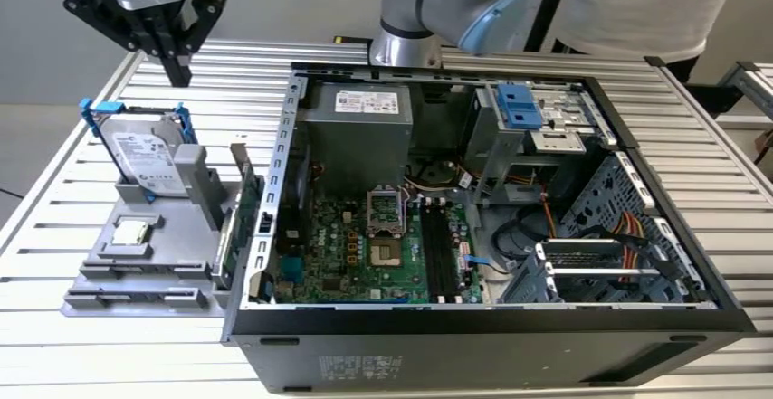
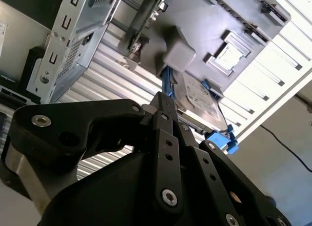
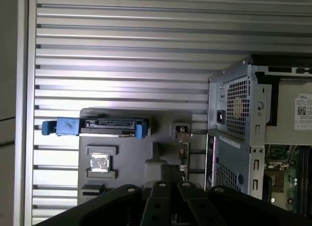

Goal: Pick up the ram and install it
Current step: 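Reach for the ram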

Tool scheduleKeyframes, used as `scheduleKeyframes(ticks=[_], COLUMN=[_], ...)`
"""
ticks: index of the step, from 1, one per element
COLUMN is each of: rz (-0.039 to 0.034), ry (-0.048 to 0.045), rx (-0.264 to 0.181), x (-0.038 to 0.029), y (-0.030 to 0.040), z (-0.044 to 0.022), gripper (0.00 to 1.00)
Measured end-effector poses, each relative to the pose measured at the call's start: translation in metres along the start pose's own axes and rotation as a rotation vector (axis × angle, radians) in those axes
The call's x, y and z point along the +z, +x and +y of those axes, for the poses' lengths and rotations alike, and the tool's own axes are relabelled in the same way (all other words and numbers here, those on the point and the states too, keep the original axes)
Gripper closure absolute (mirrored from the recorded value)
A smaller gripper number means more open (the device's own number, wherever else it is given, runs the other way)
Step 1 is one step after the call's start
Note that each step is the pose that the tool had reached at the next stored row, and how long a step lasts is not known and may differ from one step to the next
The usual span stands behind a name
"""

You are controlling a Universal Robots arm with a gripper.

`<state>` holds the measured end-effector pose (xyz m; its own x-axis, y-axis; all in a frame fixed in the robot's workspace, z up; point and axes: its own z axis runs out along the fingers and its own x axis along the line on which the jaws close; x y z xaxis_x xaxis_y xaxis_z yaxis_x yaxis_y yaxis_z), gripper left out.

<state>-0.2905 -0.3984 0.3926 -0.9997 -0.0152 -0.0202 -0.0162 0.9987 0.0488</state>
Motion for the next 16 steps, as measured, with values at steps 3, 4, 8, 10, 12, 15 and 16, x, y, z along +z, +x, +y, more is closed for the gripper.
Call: scheduleKeyframes(ticks=[3, 4, 8, 10, 12, 15, 16], rz=[0.0001, 0.0001, 0.0002, 0.0004, 0.0004, 0.0005, 0.0005], ry=[-0.0001, -0.0001, -0.0002, -0.0001, -0.0002, -0.0002, -0.0002], rx=[-0.003, -0.004, -0.007, -0.008, -0.009, -0.011, -0.010], x=[-0.0001, -0.0001, -0.0002, -0.0003, -0.0003, -0.0004, -0.0004], y=[0.0054, 0.0071, 0.0122, 0.0151, 0.0176, 0.0207, 0.0209], z=[0.0001, 0.0001, 0.0002, 0.0002, 0.0003, 0.0003, 0.0003], gripper=[1.00, 1.00, 1.00, 1.00, 1.00, 1.00, 1.00])
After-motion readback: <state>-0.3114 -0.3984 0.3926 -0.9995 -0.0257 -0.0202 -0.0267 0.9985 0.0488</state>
